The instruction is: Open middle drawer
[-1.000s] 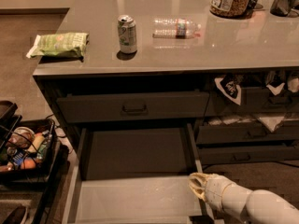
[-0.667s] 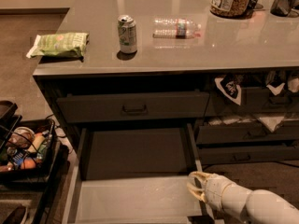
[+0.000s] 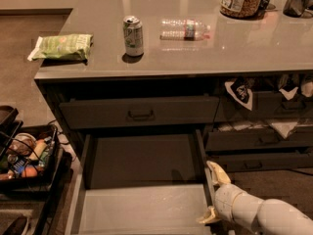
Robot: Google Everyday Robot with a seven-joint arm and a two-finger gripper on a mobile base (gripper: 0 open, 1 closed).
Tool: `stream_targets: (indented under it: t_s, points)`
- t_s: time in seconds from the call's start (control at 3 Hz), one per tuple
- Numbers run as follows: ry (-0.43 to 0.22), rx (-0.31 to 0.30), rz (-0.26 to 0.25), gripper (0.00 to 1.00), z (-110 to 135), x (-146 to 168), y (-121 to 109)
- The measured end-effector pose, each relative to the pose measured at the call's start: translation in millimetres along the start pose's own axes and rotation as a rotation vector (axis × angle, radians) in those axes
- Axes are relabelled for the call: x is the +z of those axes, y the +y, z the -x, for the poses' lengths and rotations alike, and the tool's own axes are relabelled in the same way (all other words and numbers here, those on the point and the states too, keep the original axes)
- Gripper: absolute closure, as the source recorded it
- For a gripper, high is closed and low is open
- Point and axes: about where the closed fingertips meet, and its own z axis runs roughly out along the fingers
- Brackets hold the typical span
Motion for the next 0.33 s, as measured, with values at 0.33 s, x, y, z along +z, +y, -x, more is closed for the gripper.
stream_targets:
  t_s: [0.33]
  points:
    - [0.0,0.0,0.0,0.0,0.0,0.0,0.0]
